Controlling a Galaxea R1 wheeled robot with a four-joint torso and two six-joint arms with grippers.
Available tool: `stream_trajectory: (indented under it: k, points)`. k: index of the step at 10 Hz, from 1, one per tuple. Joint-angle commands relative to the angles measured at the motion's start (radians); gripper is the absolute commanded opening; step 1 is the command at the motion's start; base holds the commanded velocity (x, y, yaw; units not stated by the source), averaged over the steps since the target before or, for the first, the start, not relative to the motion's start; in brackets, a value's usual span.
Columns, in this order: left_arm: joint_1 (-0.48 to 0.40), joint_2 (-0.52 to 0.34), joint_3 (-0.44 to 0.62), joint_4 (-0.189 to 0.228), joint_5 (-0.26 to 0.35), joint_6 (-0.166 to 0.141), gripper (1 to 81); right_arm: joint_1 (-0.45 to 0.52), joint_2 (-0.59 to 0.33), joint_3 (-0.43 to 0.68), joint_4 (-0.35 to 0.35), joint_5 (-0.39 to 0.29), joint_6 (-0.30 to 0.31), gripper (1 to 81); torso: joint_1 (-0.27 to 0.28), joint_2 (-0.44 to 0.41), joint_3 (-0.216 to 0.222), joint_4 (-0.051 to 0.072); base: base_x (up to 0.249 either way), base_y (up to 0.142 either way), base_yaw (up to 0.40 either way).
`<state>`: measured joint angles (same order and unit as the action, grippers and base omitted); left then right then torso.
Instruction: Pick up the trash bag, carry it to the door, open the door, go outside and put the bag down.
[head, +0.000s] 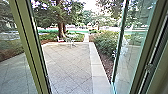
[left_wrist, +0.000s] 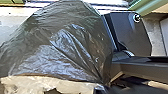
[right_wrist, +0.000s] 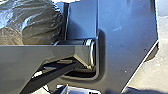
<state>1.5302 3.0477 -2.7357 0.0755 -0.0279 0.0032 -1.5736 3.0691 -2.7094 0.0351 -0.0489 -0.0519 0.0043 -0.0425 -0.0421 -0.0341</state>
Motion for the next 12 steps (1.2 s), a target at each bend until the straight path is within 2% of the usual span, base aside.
stream_trajectory:
  k: [1,8,12]
  points:
    - [-0.049,0.002,0.004,0.01,0.051,0.006,1.0,0.043,0.013,0.007,-0.007,-0.062,-0.005,81.1,0.0,0.0,0.0,0.0,0.0,0.0,0.0]
    - [-0.049,0.002,0.004,0.009,0.049,0.006,1.0,0.043,0.019,0.007,-0.021,-0.062,-0.005,81.1,0.0,0.0,0.0,0.0,0.0,0.0,0.0]
    - [-0.049,0.001,0.004,0.01,0.048,0.006,1.0,0.04,0.019,0.007,-0.02,-0.062,-0.005,81.1,-0.001,-0.001,0.0,0.0,0.074,0.0,0.0]
